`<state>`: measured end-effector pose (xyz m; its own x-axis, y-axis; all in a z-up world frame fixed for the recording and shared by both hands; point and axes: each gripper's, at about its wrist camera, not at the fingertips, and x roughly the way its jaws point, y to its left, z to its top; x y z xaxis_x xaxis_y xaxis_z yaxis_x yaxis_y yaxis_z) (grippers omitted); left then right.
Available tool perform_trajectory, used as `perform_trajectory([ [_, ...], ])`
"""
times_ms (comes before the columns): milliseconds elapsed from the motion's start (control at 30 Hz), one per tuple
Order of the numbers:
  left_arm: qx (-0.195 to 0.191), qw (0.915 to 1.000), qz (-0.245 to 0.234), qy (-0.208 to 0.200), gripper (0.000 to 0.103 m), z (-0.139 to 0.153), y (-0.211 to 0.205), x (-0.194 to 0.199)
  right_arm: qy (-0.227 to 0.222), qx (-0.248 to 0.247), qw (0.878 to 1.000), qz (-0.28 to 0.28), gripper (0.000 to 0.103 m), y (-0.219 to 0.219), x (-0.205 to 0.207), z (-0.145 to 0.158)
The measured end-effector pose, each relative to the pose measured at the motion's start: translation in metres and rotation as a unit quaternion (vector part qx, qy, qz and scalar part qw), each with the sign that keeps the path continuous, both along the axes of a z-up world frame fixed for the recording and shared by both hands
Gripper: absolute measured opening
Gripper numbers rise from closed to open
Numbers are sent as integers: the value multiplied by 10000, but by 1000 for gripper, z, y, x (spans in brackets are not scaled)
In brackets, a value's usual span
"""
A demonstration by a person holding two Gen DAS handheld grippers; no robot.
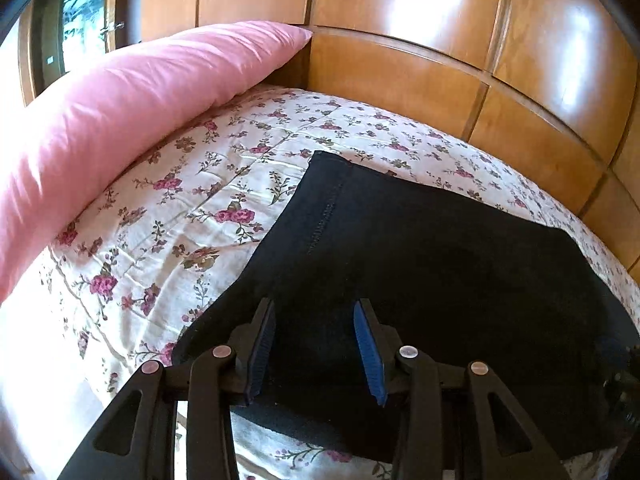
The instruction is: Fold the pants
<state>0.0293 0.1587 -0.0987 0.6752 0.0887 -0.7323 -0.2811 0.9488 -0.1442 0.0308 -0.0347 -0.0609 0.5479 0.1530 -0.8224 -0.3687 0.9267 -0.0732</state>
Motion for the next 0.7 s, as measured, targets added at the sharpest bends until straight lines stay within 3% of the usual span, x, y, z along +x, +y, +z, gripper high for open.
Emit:
perform_trajectory([
  [200,4,10000,69,-28,41,7,1,-1,-102,-98,9999,-26,50,-1,-7,1],
  [300,-42,9996,127,-233,41,21,-3,-9,-270,-210,9994,-78,51,2,-12,8],
  [700,-40,9938,-999,-496,41,43,-74,-27,-1128,-635,9908,-404,58,-8,-49,54],
])
